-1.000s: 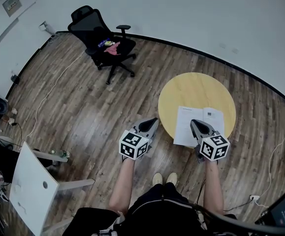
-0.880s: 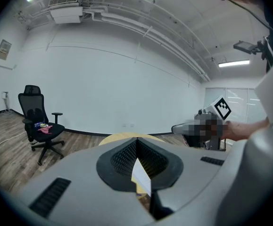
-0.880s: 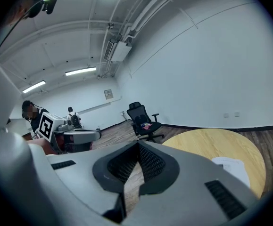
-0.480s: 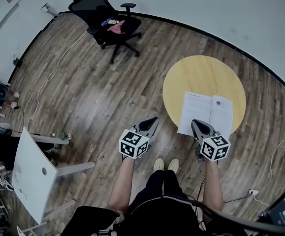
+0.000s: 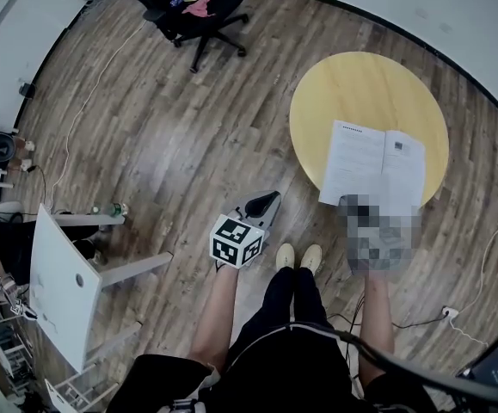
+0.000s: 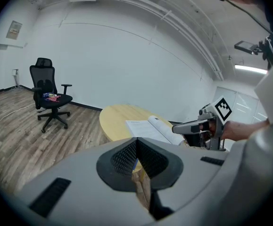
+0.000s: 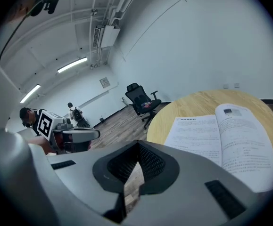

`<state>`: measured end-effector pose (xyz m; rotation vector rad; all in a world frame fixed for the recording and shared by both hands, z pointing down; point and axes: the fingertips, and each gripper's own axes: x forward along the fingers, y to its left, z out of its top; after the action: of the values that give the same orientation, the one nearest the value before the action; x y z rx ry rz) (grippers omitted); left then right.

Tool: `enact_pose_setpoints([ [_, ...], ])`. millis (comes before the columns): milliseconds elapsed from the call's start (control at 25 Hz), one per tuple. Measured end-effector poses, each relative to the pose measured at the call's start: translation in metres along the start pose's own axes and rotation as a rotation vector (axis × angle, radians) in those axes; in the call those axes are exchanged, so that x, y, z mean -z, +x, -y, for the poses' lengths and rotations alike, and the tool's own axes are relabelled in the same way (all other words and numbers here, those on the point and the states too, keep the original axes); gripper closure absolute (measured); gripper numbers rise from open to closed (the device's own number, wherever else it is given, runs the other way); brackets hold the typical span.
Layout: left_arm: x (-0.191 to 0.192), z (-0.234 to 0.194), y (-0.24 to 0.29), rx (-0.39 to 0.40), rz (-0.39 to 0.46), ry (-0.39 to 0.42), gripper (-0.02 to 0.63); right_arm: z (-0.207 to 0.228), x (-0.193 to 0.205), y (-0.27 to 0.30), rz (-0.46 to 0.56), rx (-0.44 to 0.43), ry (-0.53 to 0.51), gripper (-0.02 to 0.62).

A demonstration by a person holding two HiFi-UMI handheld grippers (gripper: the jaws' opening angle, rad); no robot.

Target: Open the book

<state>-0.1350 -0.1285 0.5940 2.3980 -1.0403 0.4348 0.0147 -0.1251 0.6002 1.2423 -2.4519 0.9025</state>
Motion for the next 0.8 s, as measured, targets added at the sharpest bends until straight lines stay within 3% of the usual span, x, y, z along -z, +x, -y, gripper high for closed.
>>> enact_pose_setpoints([
  [520,0.058,0.009,0.021,0.039,-0.065,-0.035,0.607,0.0,0.068,0.02,-0.084,-0.012,0.028,0.598],
  [800,0.062,0.005,0.021,0.044,-0.067,-0.047,0.607,0.01,0.072,0.034,-0.117,0.056,0.032,0.598],
])
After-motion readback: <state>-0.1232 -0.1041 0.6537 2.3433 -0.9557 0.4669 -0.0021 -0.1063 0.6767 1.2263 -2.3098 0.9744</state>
